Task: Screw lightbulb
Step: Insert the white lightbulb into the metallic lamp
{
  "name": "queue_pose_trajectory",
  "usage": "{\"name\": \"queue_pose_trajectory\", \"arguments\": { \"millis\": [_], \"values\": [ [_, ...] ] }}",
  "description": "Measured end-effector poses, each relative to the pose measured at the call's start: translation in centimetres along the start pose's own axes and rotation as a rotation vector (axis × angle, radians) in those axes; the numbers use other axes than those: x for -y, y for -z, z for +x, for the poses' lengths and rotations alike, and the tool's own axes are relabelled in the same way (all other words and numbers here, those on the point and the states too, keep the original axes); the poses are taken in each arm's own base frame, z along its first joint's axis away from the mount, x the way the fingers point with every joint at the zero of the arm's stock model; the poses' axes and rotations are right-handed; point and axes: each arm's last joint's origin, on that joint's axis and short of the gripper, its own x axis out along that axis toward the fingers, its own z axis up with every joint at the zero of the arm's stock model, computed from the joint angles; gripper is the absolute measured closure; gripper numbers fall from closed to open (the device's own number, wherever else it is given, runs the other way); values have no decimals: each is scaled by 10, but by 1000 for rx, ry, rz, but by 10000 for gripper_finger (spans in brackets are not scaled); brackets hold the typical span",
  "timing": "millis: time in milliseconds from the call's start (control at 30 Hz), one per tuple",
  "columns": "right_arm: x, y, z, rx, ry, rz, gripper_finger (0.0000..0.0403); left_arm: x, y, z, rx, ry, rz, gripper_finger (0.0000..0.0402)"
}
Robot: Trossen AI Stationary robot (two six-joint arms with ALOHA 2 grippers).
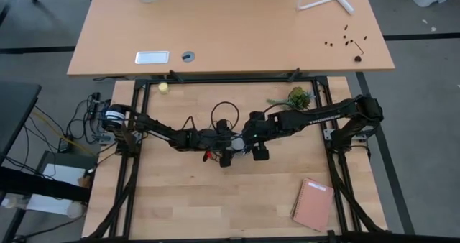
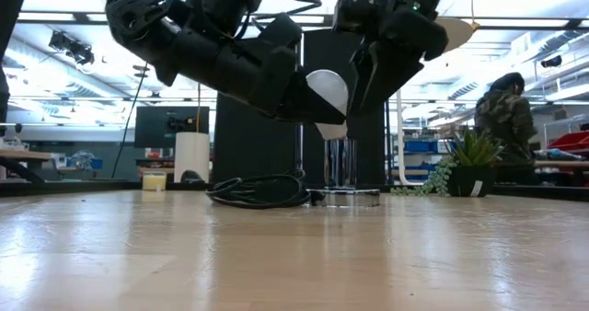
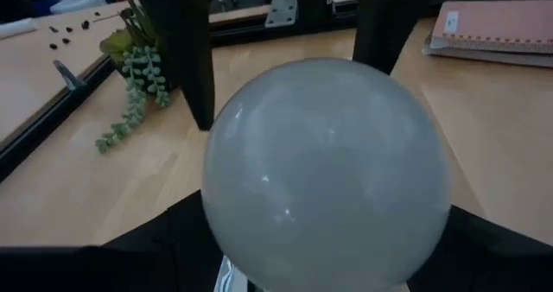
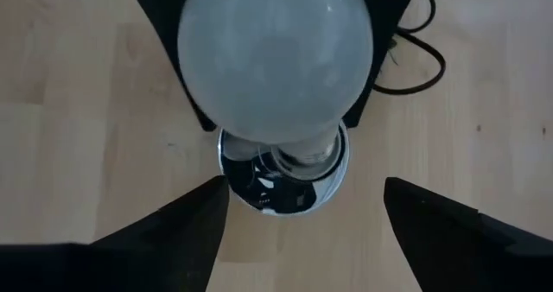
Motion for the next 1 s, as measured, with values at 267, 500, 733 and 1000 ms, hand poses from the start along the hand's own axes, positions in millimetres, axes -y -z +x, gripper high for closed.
{"name": "queue_pose_trajectory", "arguments": {
  "millis": [267, 500, 733, 1000],
  "values": [
    [0, 1, -1, -6, -14, 39, 85, -14, -15, 11, -79, -28, -2, 126],
    [0, 1, -2, -6, -17, 54, 84, -24, -17, 14, -90, 17, -69, 137],
    [4, 2, -6, -49, -14, 25, 76, -23, -15, 14, -110, 33, -62, 137],
    [16, -12, -25, -25, -8, 6, 60, -23, -17, 14, -93, 44, -34, 137]
  ]
}}
